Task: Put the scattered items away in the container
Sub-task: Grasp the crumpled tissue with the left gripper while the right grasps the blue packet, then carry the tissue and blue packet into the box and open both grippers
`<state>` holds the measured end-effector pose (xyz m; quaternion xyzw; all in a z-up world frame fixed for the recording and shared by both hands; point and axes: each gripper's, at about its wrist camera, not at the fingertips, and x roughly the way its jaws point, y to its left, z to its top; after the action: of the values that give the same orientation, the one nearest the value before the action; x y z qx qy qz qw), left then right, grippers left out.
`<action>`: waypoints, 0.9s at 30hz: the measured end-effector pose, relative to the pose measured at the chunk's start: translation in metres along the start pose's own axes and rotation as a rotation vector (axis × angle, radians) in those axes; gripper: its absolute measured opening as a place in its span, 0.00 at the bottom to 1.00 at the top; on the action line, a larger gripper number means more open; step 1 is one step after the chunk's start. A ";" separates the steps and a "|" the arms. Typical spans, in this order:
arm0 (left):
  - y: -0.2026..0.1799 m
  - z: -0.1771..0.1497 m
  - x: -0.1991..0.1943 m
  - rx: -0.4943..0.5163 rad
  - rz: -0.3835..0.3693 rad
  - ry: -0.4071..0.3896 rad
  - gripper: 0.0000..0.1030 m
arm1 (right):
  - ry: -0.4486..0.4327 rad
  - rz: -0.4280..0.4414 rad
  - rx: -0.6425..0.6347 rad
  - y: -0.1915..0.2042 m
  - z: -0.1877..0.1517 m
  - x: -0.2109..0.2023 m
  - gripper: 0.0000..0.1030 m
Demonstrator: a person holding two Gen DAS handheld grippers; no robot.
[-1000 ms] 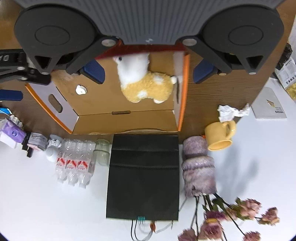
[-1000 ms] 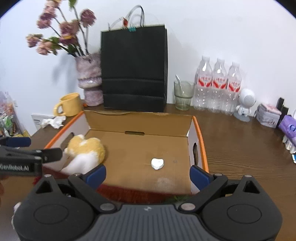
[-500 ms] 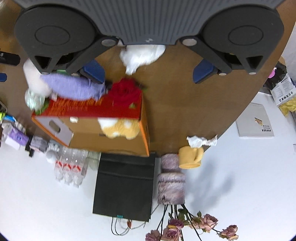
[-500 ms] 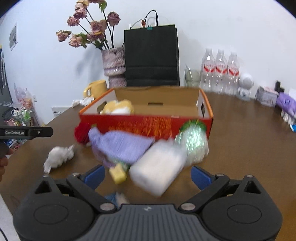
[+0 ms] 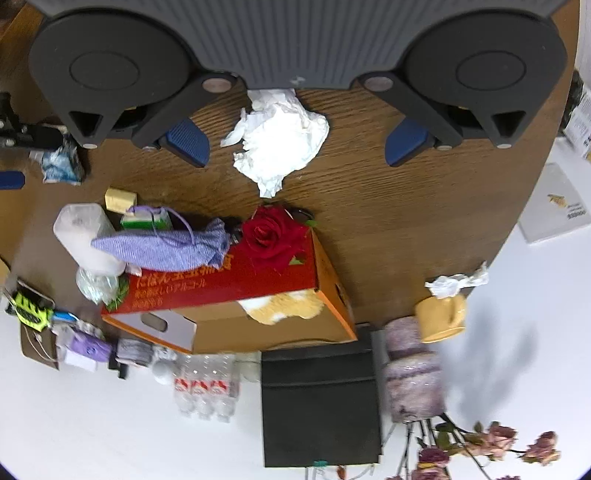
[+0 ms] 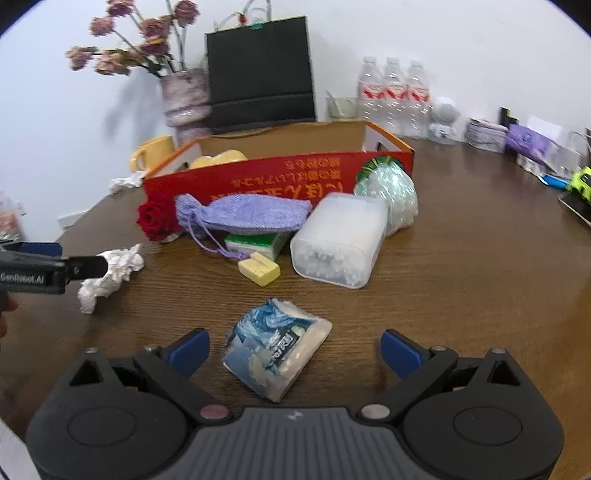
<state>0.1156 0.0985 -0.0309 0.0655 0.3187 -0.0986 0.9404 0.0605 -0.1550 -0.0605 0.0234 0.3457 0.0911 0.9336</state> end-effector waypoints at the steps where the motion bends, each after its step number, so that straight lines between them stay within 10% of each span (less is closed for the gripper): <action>1: 0.001 -0.001 0.003 0.007 -0.010 0.004 1.00 | 0.004 -0.011 0.007 0.002 0.000 0.001 0.96; 5: 0.008 -0.006 0.013 0.002 -0.032 0.008 0.98 | 0.015 -0.046 -0.002 0.011 0.002 0.008 0.91; 7: 0.010 -0.010 0.020 -0.009 -0.044 0.019 0.79 | 0.032 -0.047 -0.018 0.016 0.001 0.012 0.86; 11: 0.016 -0.014 0.024 -0.016 -0.045 0.020 0.31 | 0.000 -0.038 -0.078 0.027 0.000 0.011 0.27; 27: 0.029 -0.011 0.004 -0.080 -0.056 -0.031 0.29 | -0.024 0.031 -0.083 0.028 0.006 0.006 0.19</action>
<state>0.1185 0.1278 -0.0399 0.0175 0.3096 -0.1130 0.9439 0.0651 -0.1259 -0.0568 -0.0088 0.3300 0.1195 0.9363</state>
